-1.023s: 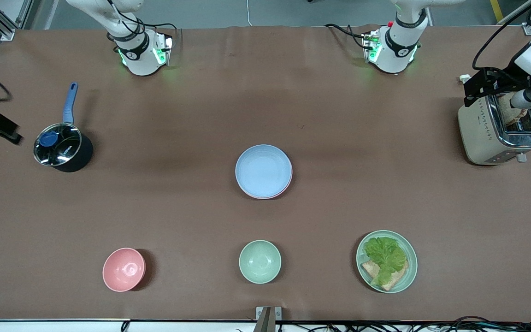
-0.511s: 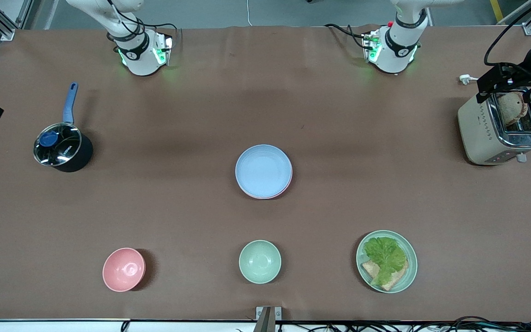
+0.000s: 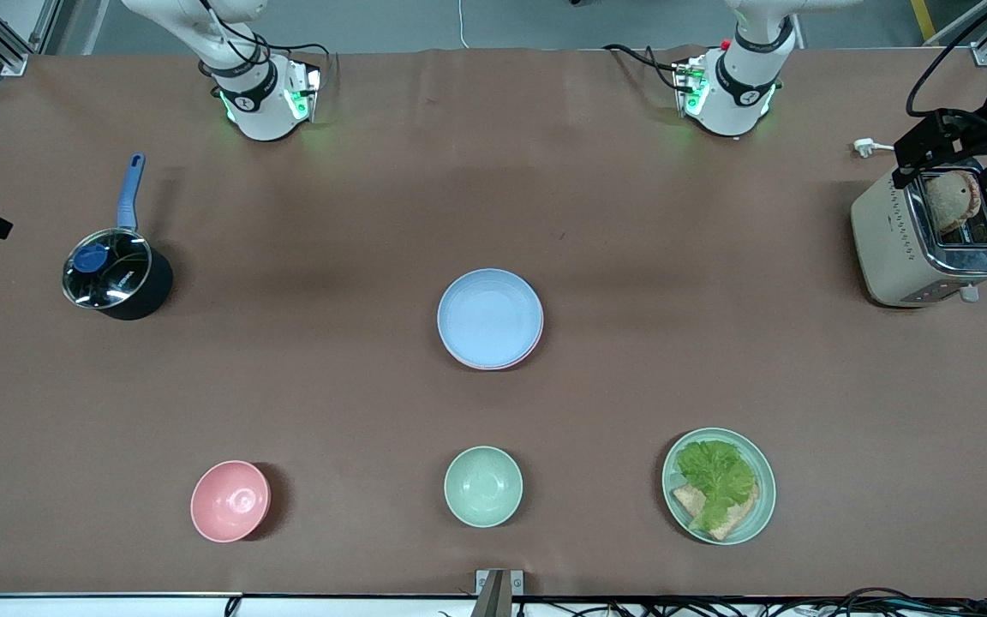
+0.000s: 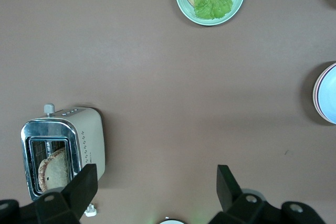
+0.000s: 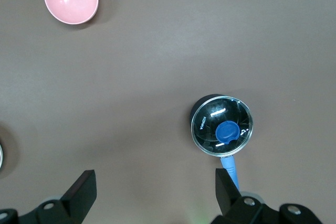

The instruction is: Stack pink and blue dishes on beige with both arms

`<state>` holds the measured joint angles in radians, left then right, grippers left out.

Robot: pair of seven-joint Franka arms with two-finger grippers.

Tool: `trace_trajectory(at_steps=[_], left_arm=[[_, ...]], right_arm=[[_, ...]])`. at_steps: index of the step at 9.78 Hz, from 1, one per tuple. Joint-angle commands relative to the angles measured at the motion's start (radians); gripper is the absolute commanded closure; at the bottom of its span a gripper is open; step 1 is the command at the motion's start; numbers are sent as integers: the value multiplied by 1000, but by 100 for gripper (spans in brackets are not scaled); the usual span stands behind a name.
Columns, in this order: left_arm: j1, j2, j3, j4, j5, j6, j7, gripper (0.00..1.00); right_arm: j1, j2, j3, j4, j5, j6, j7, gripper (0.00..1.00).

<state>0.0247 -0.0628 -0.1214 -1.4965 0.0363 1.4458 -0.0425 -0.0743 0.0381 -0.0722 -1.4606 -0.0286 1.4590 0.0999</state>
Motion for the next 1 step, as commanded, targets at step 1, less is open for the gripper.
trace_trajectory(at_steps=[1], left_arm=[[0, 17, 2, -7, -19, -19, 7, 0]], right_arm=[[30, -23, -21, -27, 15, 1, 9, 0]])
